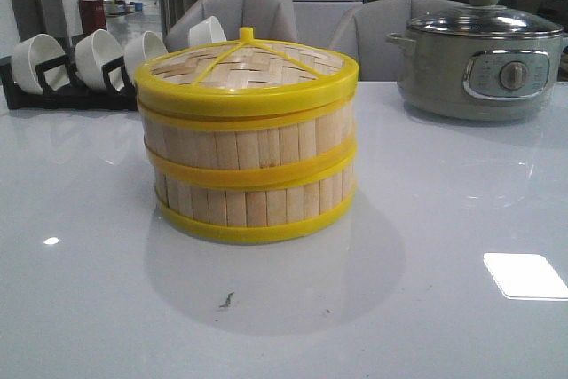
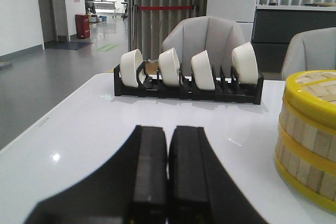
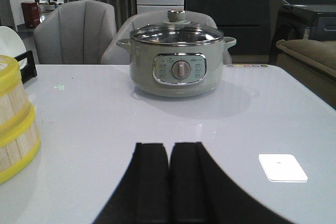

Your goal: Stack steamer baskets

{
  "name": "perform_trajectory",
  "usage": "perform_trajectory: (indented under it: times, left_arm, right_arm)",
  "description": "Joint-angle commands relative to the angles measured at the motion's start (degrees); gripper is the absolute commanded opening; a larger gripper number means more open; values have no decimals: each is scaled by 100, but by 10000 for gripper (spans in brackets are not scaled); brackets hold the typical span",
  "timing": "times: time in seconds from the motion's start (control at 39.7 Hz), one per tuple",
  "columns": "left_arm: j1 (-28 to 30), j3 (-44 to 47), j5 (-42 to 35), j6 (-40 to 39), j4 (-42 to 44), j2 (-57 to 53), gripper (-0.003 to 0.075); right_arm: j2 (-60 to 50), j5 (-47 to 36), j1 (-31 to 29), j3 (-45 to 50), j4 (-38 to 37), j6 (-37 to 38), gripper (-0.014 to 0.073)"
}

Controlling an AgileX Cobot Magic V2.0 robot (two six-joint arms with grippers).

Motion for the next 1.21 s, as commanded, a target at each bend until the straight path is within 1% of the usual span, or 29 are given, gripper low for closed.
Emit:
perform_trajectory:
  times: [0.0, 0.78, 0.98, 1.18]
  left_arm:
    - [18, 8, -509, -17, -4, -68, 83]
    - [18, 8, -509, -17, -4, -68, 83]
    - [18, 8, -509, -17, -4, -68, 83]
    - [18, 8, -509, -17, -4, -68, 83]
  right_arm:
    - [-126, -425, -22, -90, -99, -34, 51]
    - [-120, -424, -22, -90, -99, -34, 51]
    - [-121, -518, -22, -90, -388, -29, 51]
    - [-121, -538, -22, -85, -395, -29, 51]
